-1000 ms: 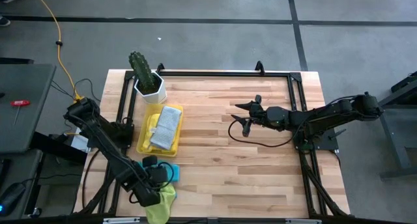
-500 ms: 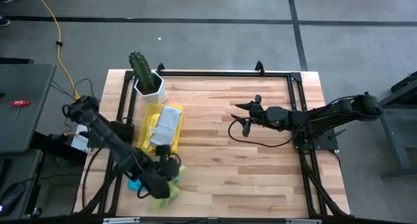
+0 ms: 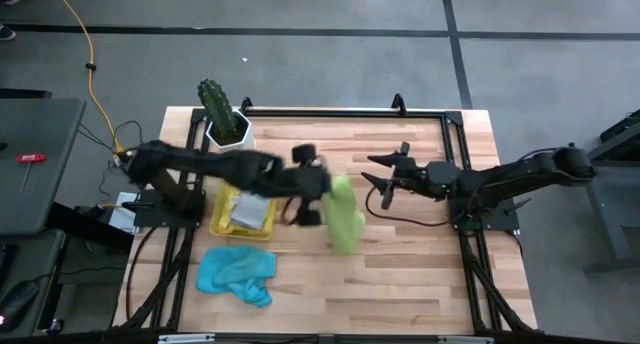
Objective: Fold microfiber towels
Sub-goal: Fold the green microfiber towel
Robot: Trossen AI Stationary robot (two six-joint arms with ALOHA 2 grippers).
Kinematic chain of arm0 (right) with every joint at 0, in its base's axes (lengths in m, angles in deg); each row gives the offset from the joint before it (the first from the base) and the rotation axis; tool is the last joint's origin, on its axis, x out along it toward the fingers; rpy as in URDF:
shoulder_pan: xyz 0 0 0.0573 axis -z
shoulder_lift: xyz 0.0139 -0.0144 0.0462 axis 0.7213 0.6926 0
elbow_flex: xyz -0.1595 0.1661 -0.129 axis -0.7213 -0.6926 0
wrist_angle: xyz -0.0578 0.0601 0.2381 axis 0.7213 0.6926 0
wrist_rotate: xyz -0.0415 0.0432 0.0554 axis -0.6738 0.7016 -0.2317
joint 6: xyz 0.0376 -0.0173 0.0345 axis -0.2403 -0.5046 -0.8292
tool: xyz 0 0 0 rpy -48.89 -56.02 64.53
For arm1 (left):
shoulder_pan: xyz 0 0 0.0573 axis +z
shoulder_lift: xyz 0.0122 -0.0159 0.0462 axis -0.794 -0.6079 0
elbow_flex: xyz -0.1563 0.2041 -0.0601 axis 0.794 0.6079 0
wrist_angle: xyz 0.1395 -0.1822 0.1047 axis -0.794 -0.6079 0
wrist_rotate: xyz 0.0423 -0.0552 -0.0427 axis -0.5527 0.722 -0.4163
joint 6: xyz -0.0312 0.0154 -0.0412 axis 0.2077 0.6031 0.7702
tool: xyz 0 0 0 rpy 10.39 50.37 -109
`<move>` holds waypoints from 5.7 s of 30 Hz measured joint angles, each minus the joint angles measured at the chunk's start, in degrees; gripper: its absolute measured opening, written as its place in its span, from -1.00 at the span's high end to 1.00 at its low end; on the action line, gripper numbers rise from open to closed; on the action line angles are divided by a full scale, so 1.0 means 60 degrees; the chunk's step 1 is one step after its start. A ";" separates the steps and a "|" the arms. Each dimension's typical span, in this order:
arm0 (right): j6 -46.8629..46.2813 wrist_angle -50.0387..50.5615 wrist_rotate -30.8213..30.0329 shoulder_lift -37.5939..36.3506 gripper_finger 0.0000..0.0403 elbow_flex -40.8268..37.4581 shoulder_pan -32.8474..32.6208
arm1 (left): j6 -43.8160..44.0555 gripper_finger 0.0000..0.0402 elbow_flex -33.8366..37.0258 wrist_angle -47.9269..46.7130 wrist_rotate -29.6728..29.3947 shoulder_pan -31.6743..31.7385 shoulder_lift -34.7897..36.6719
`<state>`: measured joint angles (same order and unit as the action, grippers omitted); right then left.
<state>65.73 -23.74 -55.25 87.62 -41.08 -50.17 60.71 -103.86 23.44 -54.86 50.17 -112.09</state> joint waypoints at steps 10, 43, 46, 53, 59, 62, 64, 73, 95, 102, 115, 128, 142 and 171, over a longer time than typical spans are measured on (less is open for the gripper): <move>0.0054 0.0477 0.0022 -0.0371 -0.12 0.0000 -0.0463 | 0.0037 1.00 0.0372 -0.0037 0.1231 0.0819 -0.2551; -0.0022 0.0792 -0.0599 -0.0362 -0.12 0.0004 -0.0458 | 0.0466 0.05 0.0365 -0.0687 0.0575 -0.3250 -0.2730; -0.0056 0.0761 -0.0601 -0.0349 -0.12 0.0004 -0.0458 | 0.0540 0.04 0.1249 -0.0384 0.0008 -0.3185 -0.2067; -0.0263 0.0827 -0.0590 -0.0349 -0.12 0.0004 -0.0458 | 0.1322 0.05 0.3934 0.2427 0.2243 -0.1458 -0.0551; -0.0224 0.0879 -0.0590 -0.0364 -0.12 0.0004 -0.0455 | 0.3460 0.05 0.5708 0.4265 0.3848 0.0221 0.0114; -0.0230 0.0836 -0.0594 -0.0364 -0.12 0.0004 -0.0455 | 0.4391 0.05 0.6201 0.4696 0.4475 0.0776 0.0119; -0.0230 0.0835 -0.0594 -0.0364 -0.12 0.0004 -0.0455 | 0.4842 0.05 0.6476 0.5010 0.4724 0.0977 0.0105; -0.0240 0.0801 -0.0594 -0.0364 -0.12 0.0004 -0.0455 | 0.5608 0.05 0.6863 0.5259 0.5115 0.0990 0.0063; -0.0274 0.0798 -0.0594 -0.0364 -0.12 0.0004 -0.0455 | 0.4676 0.05 0.6849 0.7289 0.6546 -0.0140 -0.0346; -0.0274 0.0798 -0.0594 -0.0364 -0.12 0.0004 -0.0455 | 0.2022 0.05 0.6845 0.7141 0.4562 -0.1663 0.0045; -0.0274 0.0808 -0.0594 -0.0364 -0.12 0.0004 -0.0456 | -0.0165 0.05 0.6832 0.5061 0.1060 -0.4246 -0.1426; -0.0277 0.0797 -0.0594 -0.0364 -0.12 0.0004 -0.0455 | -0.1294 0.05 0.5948 0.4208 -0.0885 -0.5253 -0.1138; -0.0277 0.0797 -0.0594 -0.0364 -0.12 0.0004 -0.0455 | -0.1476 0.05 0.5710 0.4262 -0.1960 -0.5207 -0.1081; -0.0277 0.0740 -0.0597 -0.0353 -0.12 0.0004 -0.0455 | 0.5086 0.05 0.6036 0.3125 0.5370 -0.1389 -0.1045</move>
<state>64.06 -19.30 -58.83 85.50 -41.06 -52.90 91.23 -67.64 42.18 -22.64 41.83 -118.36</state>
